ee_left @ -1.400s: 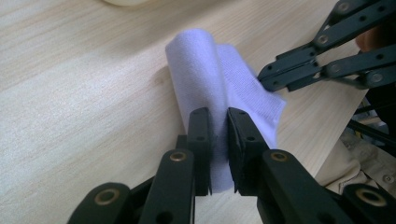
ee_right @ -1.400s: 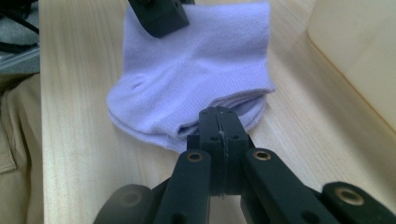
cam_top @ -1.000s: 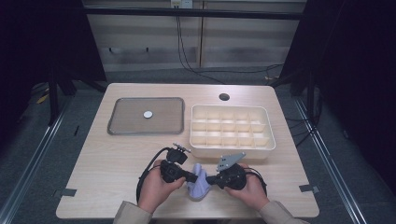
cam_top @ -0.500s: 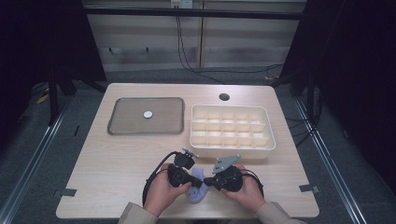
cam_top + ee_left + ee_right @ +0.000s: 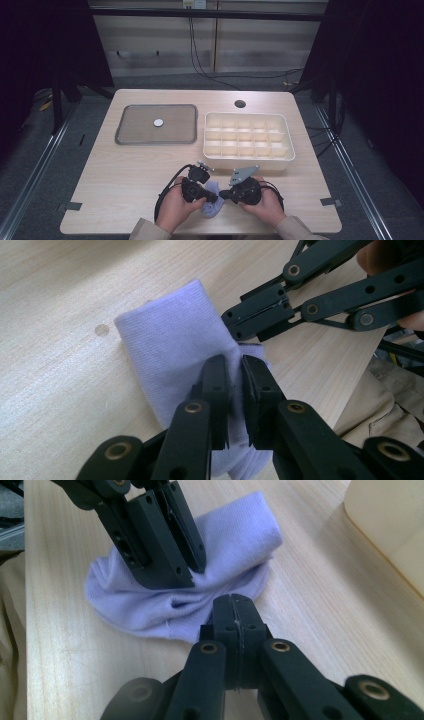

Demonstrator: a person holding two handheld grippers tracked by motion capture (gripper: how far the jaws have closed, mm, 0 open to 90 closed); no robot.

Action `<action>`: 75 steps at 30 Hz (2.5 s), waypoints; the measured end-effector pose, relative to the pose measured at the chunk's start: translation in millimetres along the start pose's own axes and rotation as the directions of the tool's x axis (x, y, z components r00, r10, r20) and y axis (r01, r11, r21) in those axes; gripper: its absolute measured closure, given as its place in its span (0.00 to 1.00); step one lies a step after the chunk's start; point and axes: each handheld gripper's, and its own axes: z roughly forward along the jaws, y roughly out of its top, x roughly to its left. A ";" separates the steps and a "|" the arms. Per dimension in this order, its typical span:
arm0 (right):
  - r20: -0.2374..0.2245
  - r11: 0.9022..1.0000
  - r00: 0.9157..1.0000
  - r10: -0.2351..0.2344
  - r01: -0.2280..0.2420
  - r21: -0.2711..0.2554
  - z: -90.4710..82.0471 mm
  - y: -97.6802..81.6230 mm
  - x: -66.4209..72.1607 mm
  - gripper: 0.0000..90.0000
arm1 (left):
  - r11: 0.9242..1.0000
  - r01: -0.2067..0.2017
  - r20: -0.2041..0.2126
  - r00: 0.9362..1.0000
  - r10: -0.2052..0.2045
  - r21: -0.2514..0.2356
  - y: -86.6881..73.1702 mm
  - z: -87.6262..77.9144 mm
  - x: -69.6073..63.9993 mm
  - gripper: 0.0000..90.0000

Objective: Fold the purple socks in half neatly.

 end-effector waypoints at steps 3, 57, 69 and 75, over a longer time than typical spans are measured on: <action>-0.003 1.000 1.000 -0.006 0.006 0.002 -1.7 -1.6 -0.8 1.00 | 1.000 -0.018 -0.010 1.000 0.018 0.000 -0.3 0.3 -1.1 0.90; -0.019 1.000 1.000 0.015 -0.015 -0.015 -0.2 -2.1 -0.7 1.00 | 1.000 -0.013 0.003 1.000 0.013 0.019 1.8 -2.2 -5.6 0.87; -0.011 1.000 1.000 0.000 0.000 -0.012 -0.3 -2.1 -1.3 1.00 | 0.999 -0.039 -0.021 0.999 0.039 0.018 0.7 1.5 -7.9 0.87; -0.013 1.000 1.000 0.008 -0.008 -0.015 -0.2 -2.1 -1.0 1.00 | 1.000 0.000 0.012 1.000 0.000 0.018 1.7 -4.7 -5.6 0.85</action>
